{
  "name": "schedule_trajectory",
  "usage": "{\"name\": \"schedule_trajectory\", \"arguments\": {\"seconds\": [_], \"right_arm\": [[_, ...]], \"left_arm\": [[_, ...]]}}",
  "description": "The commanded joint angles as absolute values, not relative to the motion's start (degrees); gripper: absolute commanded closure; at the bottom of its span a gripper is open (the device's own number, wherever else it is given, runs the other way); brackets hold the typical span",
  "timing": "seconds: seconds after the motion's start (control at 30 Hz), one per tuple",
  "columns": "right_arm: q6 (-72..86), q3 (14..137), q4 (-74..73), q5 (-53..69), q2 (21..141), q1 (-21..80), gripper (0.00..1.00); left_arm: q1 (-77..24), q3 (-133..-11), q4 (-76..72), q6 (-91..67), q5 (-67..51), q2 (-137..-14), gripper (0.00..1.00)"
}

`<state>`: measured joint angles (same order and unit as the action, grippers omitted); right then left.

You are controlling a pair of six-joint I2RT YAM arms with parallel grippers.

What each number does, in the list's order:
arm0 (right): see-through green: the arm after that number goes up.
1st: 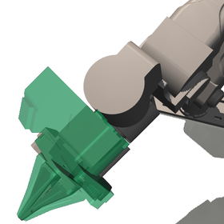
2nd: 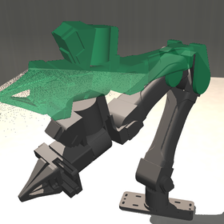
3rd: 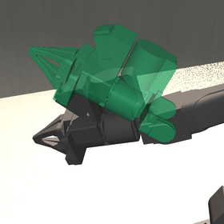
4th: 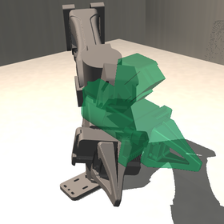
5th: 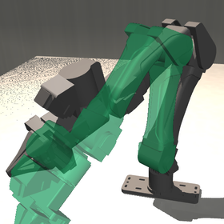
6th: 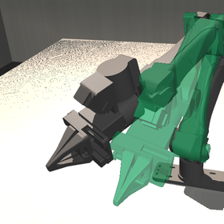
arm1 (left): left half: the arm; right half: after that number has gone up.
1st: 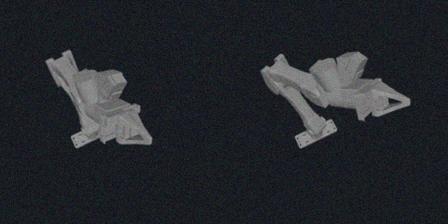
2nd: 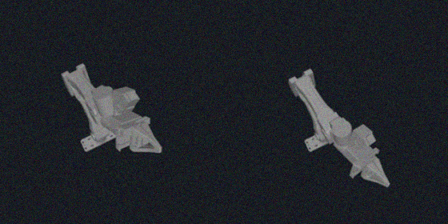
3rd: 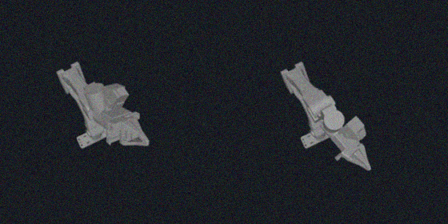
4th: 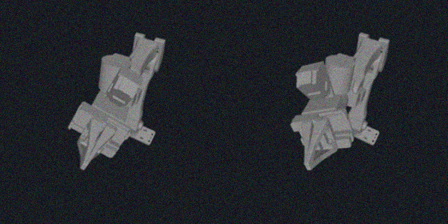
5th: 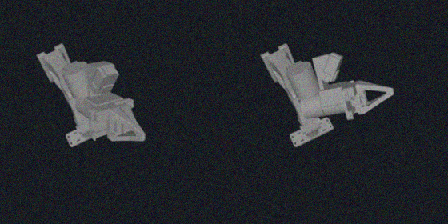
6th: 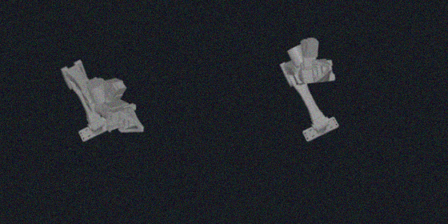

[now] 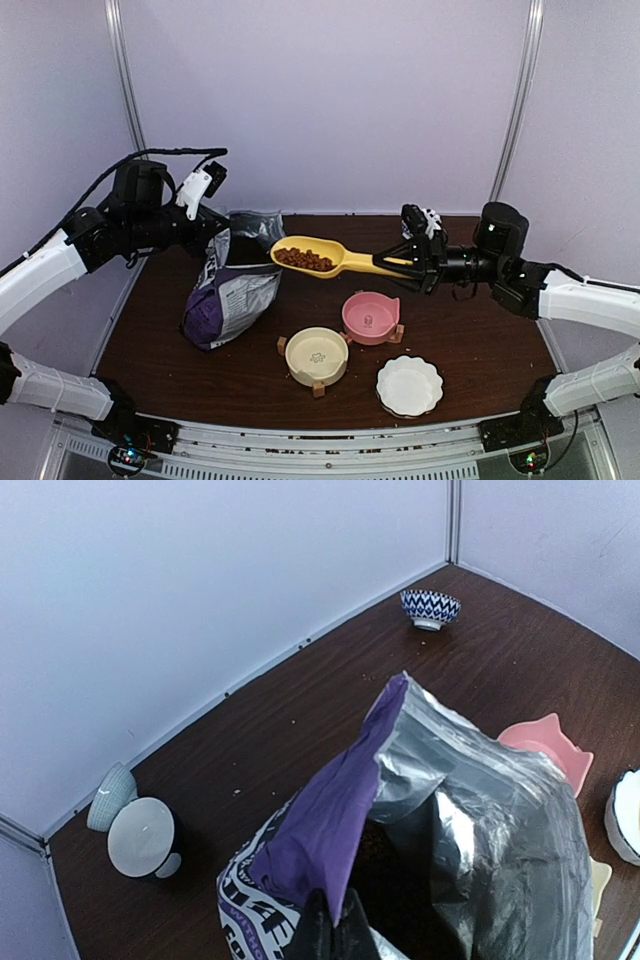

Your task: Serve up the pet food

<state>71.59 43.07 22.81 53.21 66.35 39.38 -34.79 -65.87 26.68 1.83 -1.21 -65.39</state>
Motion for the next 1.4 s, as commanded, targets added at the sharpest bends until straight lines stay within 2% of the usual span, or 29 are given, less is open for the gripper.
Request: {"name": "schedule_trajectory", "arguments": {"seconds": [0.0, 0.47, 1.37], "right_arm": [[68.52, 38.68, 19.73, 54.14, 62.13, 38.94, 0.95], [54.83, 35.08, 0.86, 52.91, 61.12, 38.92, 0.95], [35.51, 56.46, -39.13, 42.03, 68.94, 38.74, 0.95]], "left_arm": [[-33.08, -64.77, 23.60, 2.63, 2.10, -65.22, 1.00], [-32.24, -64.45, 23.46, 2.70, 1.55, -65.30, 1.00], [-32.19, -64.92, 24.37, 2.11, -3.28, -65.59, 1.00]]}}
